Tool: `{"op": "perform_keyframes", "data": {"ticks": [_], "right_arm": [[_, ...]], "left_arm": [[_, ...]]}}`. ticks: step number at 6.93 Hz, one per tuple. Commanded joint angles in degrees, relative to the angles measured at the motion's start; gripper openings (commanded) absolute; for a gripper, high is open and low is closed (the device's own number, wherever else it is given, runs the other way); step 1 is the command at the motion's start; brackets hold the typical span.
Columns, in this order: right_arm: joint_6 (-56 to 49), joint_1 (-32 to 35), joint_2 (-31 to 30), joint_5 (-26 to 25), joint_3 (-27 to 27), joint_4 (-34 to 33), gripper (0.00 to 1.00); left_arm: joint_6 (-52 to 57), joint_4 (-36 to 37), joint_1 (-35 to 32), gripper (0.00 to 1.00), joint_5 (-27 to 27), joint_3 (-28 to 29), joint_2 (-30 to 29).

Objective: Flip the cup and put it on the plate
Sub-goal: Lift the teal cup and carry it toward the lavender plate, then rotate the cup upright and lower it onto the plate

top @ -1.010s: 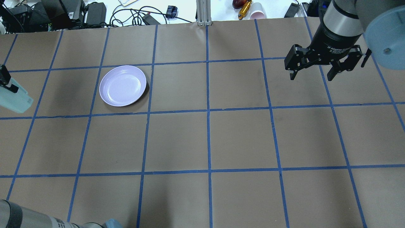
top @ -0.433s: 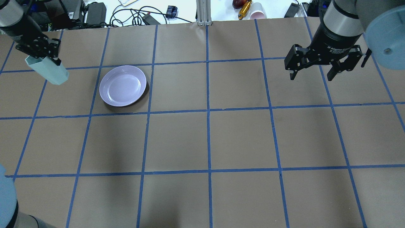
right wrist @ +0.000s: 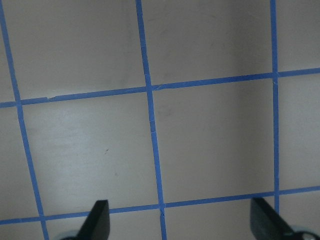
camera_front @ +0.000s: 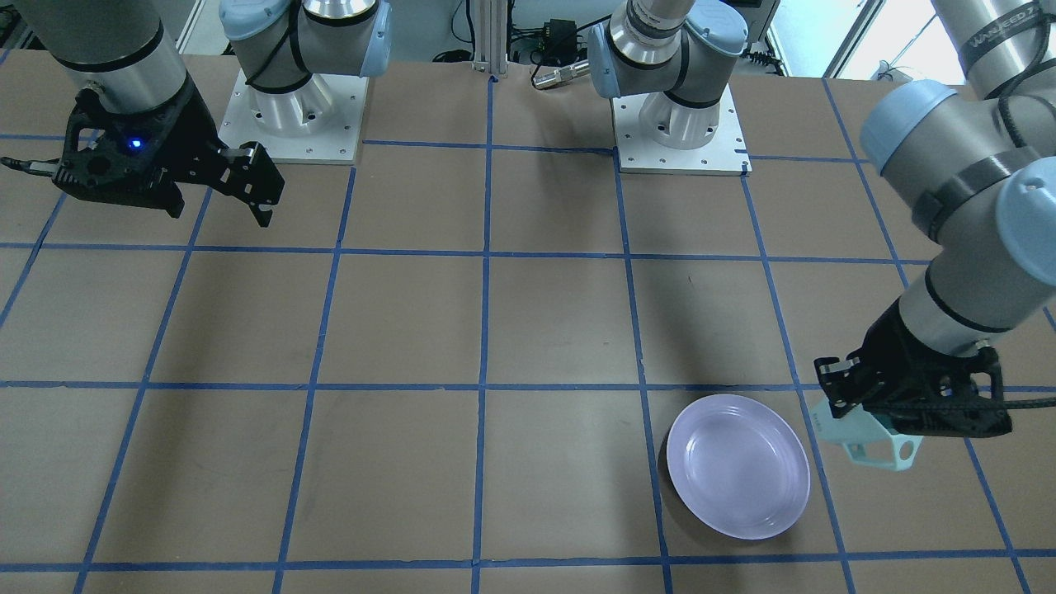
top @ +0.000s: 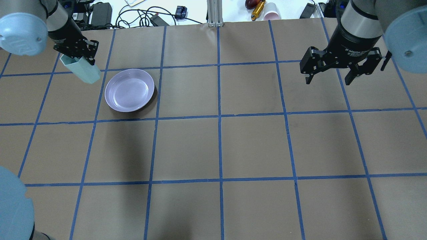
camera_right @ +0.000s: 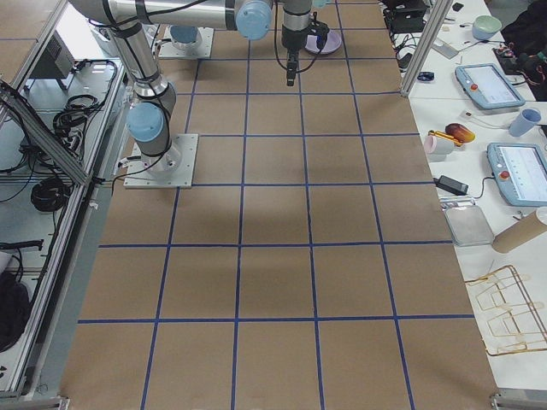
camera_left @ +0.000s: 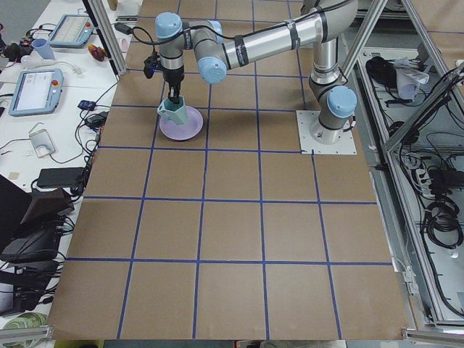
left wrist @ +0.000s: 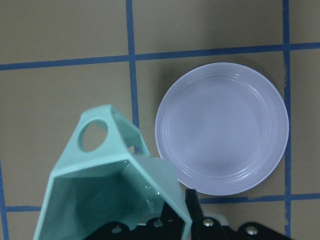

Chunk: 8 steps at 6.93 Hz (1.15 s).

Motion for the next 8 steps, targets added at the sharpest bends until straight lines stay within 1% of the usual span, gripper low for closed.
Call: {"op": "perform_keyframes", "data": {"ticks": [1, 3, 4, 6, 8], "right_arm": [[0.00, 0.00, 0.00, -0.07, 0.07, 0.00, 1.00], [0.00, 0.00, 0.00, -0.07, -0.01, 0.00, 1.00], [0.00, 0.00, 0.00, -0.07, -0.01, 0.00, 1.00], [0.00, 0.00, 0.00, -0.07, -0.01, 0.00, 1.00], [0.00, 0.00, 0.00, -0.07, -0.01, 0.00, 1.00]], "left_arm": [[-1.33, 4.83, -3.62, 0.00, 0.03, -3.03, -0.68], [-2.83, 9.48, -4.77, 0.00, 0.02, -5.92, -1.99], [-4.23, 13.33, -4.77, 0.00, -0.32, -7.68, -2.61], [-6.52, 13.63, -5.56, 0.00, -0.42, -8.74, -3.40], [-6.27, 15.03, -5.56, 0.00, -0.50, -9.10, -4.72]]}}
